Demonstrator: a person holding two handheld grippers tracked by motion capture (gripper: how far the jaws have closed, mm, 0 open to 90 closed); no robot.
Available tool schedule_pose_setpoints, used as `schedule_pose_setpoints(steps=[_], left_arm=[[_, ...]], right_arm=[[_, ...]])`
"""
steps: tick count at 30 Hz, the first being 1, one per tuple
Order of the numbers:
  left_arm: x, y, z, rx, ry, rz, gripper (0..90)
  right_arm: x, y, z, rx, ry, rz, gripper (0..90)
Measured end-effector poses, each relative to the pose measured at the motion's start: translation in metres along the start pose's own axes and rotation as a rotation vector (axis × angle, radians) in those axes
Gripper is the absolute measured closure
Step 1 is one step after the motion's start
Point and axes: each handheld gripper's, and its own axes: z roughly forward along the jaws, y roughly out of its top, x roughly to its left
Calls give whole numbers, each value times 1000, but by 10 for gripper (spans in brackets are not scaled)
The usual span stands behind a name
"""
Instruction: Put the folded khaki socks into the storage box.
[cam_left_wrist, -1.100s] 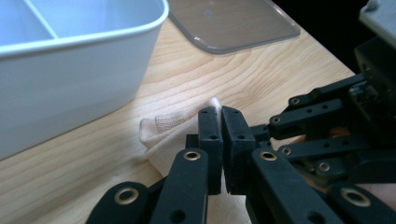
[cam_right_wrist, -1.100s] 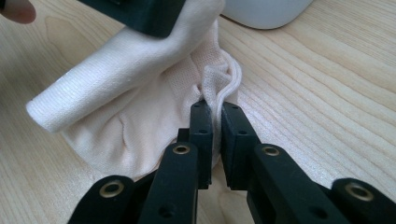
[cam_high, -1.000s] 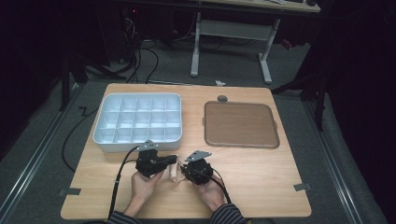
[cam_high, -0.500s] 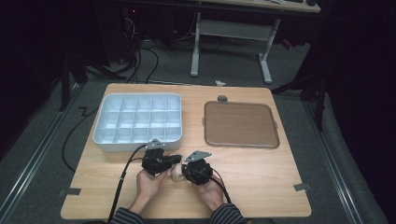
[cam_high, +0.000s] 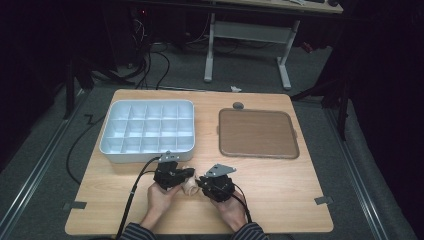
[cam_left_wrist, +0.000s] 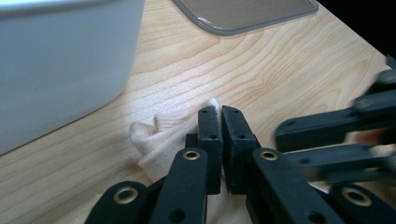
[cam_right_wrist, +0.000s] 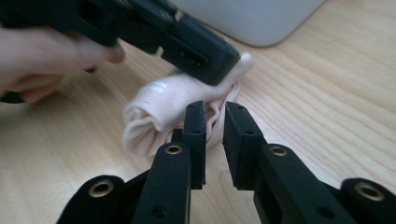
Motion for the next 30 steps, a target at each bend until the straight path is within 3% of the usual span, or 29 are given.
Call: schedule_pose_setpoints(steps=[5, 11, 17, 22, 30], left_arm=[[-1, -1, 2, 4, 6, 8, 876], [-1, -1, 2, 13, 9, 22, 876], [-1, -1, 3, 11, 9, 22, 875], [-1, -2, 3, 12, 4, 27, 874], [2, -2, 4, 8, -12, 29, 873]], right_arm=[[5, 0, -15, -33, 24, -12, 770], [13, 7, -17, -55, 58, -25, 738], [15, 9, -6, -15, 66, -33, 704], [15, 3, 4, 35, 68, -49, 828], [17, -7, 9, 92, 44, -107, 871]])
